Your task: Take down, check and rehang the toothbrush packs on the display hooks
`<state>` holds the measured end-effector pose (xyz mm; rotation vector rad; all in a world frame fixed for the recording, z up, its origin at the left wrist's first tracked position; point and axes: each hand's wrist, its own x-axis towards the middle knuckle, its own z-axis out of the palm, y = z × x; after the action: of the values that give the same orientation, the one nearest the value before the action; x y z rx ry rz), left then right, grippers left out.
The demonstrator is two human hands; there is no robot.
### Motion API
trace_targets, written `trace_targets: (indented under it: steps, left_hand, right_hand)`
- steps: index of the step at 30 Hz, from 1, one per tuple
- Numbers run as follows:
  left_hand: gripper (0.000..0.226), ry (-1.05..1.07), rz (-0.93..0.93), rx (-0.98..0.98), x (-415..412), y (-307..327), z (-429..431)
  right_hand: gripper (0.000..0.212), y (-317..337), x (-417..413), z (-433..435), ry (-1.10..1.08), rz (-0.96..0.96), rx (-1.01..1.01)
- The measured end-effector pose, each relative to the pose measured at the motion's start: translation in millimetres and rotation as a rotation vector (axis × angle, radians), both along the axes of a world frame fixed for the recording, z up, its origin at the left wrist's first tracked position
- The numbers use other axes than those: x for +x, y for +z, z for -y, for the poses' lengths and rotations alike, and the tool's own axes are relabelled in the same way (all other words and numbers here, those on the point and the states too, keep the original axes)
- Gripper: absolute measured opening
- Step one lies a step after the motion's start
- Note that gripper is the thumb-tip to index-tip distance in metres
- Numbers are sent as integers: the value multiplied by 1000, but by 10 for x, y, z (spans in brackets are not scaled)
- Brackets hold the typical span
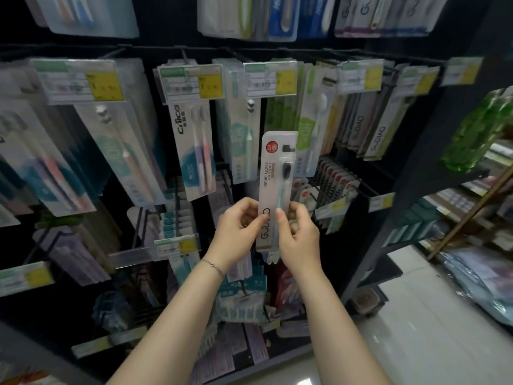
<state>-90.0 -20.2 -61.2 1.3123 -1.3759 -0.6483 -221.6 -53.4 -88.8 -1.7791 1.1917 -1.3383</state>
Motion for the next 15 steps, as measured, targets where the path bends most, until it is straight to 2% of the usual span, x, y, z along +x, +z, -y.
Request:
trace_targets:
  steps: [2,6,15]
  left_hand:
    - [6,-6,-8,8,-74,3,79]
    - [6,25,-45,-4,-333,10,305]
    - [6,95,-54,-23,-1160,-79,864]
  right_hand:
    - [29,-10,-87,81,-6,-15,-14]
    - [15,-29,-382,285,49,-33,-13]
    - [10,-205,-1225,882,82,-96,32]
